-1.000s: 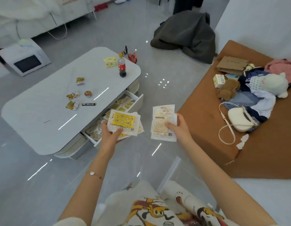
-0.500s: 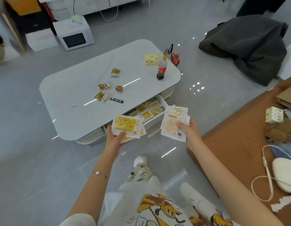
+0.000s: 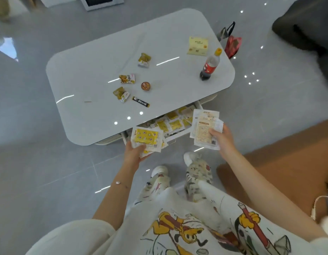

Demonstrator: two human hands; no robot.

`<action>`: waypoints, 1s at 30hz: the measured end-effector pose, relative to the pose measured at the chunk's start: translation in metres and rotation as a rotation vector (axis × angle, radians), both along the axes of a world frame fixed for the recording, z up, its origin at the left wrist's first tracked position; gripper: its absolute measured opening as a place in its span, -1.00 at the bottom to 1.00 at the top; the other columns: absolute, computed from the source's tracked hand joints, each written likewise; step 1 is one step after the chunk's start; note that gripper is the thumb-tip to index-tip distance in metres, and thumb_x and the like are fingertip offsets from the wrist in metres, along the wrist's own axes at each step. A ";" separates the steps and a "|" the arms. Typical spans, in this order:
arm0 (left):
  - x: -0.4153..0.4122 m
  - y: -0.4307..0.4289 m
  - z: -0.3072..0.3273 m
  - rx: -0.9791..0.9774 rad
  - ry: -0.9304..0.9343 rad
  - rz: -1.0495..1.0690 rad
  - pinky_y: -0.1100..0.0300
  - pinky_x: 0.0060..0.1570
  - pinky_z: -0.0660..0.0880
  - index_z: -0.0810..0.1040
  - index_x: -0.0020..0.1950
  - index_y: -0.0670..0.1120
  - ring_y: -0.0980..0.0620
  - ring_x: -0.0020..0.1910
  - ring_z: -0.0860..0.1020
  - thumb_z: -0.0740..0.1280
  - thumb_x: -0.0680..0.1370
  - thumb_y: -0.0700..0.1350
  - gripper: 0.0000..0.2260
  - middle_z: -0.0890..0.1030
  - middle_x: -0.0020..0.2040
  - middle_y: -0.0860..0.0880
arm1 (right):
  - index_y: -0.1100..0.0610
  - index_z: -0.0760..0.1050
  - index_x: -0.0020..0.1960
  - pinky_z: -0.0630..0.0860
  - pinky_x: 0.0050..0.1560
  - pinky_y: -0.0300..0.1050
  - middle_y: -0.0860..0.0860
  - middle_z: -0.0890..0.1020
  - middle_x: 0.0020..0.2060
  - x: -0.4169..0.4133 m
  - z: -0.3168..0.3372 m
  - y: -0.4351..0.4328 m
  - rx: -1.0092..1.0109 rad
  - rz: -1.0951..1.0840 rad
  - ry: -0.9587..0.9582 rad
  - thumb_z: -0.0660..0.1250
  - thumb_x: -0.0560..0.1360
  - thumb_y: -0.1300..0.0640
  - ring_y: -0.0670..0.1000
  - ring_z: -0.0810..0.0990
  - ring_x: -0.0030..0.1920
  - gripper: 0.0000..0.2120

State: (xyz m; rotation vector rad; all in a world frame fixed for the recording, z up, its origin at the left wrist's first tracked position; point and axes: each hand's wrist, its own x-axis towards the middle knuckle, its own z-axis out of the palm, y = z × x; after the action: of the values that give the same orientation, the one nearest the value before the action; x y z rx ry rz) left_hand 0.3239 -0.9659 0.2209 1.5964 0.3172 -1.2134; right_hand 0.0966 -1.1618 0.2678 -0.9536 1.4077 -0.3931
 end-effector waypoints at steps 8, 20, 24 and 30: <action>-0.015 -0.065 -0.151 0.222 0.013 0.177 -0.04 -0.06 0.59 0.38 0.31 -0.07 -0.13 0.09 0.56 0.33 0.50 -0.36 -0.57 0.55 0.18 -0.13 | 0.06 0.42 0.11 0.53 -0.14 -0.18 0.03 0.60 0.11 0.033 -0.176 -0.083 0.186 0.104 0.121 0.28 0.53 0.36 0.06 0.57 0.13 -0.75; -0.013 -0.155 -0.410 0.252 -0.228 0.021 -0.01 0.00 0.56 0.36 0.35 -0.04 -0.01 -0.13 0.51 0.38 0.50 -0.21 -0.56 0.50 -0.10 -0.07 | -0.02 0.44 -0.03 0.58 -0.08 0.08 -0.03 0.59 -0.11 0.071 -0.462 -0.175 0.326 -0.033 0.119 0.24 0.55 0.39 -0.02 0.60 -0.13 -0.71; -0.013 -0.164 -0.422 0.367 -0.442 -0.035 0.26 -0.41 0.35 0.36 0.37 -0.19 0.16 -0.48 0.31 0.36 0.49 -0.19 -0.54 0.32 -0.37 0.02 | 0.08 0.42 0.27 0.58 0.05 0.16 0.05 0.60 0.09 0.074 -0.490 -0.181 0.302 -0.024 0.176 0.30 0.51 0.35 0.08 0.61 0.06 -0.62; -0.014 -0.175 -0.415 0.386 -0.564 -0.049 0.21 -0.24 0.45 0.40 0.28 -0.17 0.10 -0.26 0.47 0.38 0.47 -0.18 -0.60 0.50 -0.15 -0.03 | 0.10 0.31 0.40 0.55 -0.04 -0.10 0.04 0.53 0.19 0.080 -0.514 -0.180 0.179 0.112 0.344 0.27 0.53 0.28 0.06 0.53 0.14 -0.54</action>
State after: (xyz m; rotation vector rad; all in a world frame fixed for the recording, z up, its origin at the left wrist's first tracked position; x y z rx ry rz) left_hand 0.3094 -1.1409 -0.1945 2.2125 0.1499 -0.7135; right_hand 0.1765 -1.3416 -0.2457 -0.9777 1.6596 -0.0157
